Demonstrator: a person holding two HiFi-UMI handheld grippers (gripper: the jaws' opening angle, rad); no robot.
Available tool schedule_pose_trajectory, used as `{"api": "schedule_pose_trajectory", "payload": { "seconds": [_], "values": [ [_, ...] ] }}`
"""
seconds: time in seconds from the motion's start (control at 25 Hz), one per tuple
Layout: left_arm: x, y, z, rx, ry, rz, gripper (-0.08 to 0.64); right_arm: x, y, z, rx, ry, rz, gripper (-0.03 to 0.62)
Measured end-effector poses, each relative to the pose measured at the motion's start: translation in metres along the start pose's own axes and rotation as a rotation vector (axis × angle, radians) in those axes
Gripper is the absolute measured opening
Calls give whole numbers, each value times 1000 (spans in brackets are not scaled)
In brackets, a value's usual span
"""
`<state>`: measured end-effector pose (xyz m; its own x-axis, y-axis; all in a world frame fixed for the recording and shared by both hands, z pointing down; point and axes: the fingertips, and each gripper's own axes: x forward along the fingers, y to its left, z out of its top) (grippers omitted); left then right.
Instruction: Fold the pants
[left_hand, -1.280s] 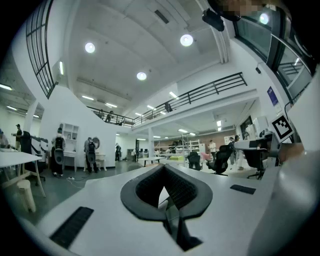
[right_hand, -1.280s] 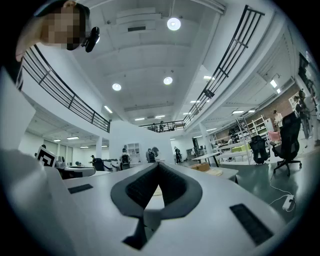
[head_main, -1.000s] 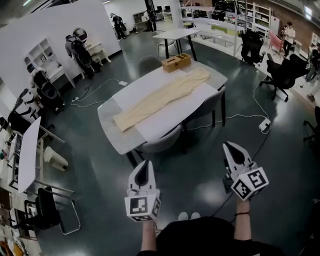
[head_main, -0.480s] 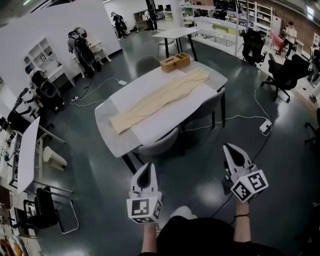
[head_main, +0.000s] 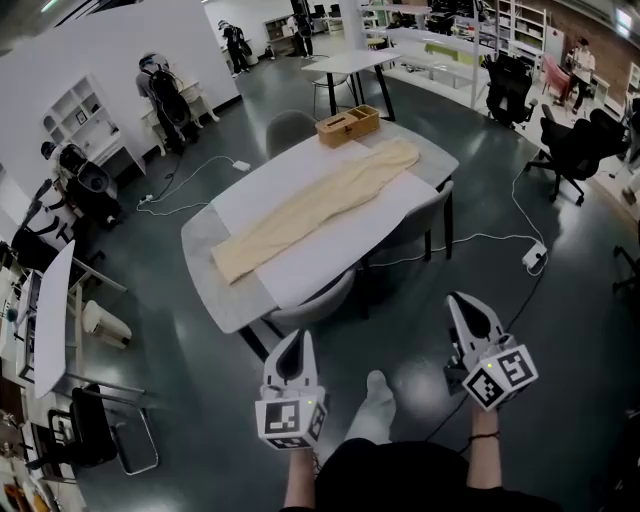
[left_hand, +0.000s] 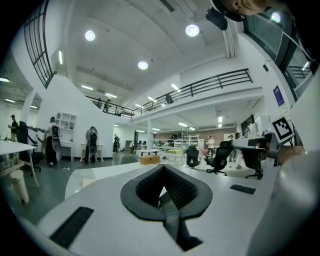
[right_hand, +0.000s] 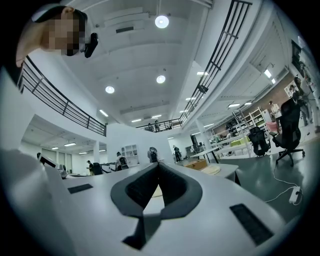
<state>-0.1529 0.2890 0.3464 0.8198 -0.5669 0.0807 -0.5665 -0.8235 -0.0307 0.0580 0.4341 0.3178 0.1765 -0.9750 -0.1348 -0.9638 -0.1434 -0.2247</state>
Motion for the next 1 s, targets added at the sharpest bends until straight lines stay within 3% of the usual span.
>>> {"api": "schedule_pose_trajectory", "payload": {
  "seconds": [0.52,0.68,1.0],
  "values": [
    [166,9,19,-27,1,-90,14,115,-88,11,-29,26,-67,14],
    [204,16,20,-31,6,-102,14,147,-109,11,5,14,-71,14],
    [259,20,17,-41,16,-149,14,189,-135,0,-14,53,-91,14]
  ]
}}
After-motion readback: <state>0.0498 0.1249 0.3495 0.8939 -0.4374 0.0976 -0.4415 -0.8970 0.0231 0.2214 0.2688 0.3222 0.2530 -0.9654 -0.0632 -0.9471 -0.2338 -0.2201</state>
